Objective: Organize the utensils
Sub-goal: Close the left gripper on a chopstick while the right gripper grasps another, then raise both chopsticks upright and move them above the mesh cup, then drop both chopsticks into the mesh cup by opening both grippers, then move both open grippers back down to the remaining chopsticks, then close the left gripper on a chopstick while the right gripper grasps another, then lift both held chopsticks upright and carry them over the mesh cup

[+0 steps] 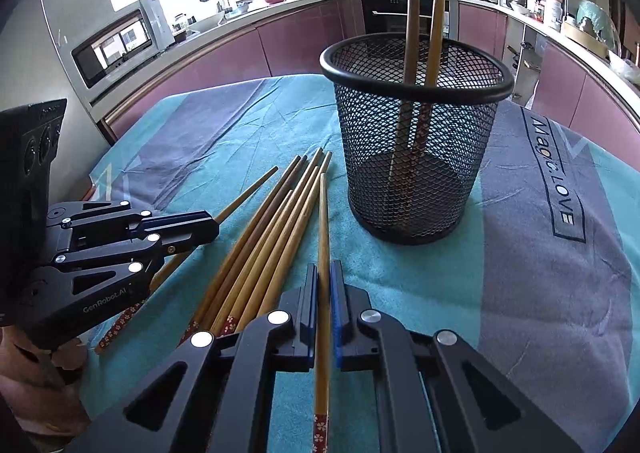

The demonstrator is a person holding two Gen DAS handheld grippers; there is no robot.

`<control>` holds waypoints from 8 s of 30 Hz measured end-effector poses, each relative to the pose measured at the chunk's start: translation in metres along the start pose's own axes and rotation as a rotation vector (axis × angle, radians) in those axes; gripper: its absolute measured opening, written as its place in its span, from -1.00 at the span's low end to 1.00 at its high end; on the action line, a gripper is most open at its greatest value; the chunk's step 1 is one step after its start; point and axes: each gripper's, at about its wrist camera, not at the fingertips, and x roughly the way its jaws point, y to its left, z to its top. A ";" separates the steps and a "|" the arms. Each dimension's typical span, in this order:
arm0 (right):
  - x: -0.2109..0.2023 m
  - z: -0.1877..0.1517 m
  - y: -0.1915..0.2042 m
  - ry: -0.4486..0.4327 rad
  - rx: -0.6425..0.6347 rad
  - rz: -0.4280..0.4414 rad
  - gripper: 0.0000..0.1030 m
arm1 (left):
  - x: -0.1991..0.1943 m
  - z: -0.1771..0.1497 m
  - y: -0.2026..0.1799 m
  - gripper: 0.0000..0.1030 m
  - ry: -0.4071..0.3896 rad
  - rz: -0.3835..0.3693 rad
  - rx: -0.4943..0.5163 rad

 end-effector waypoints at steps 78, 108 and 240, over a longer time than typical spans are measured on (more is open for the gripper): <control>-0.094 0.098 -0.069 -0.246 0.007 0.050 -0.90 | -0.057 0.151 -0.037 -0.86 -0.220 -0.229 0.070; -0.077 0.098 -0.074 -0.260 0.078 0.028 -0.64 | -0.055 0.128 -0.011 -0.58 -0.271 -0.116 0.012; -0.073 0.001 -0.010 -0.193 0.043 0.164 -0.90 | -0.082 0.009 0.017 -0.85 -0.162 -0.191 -0.082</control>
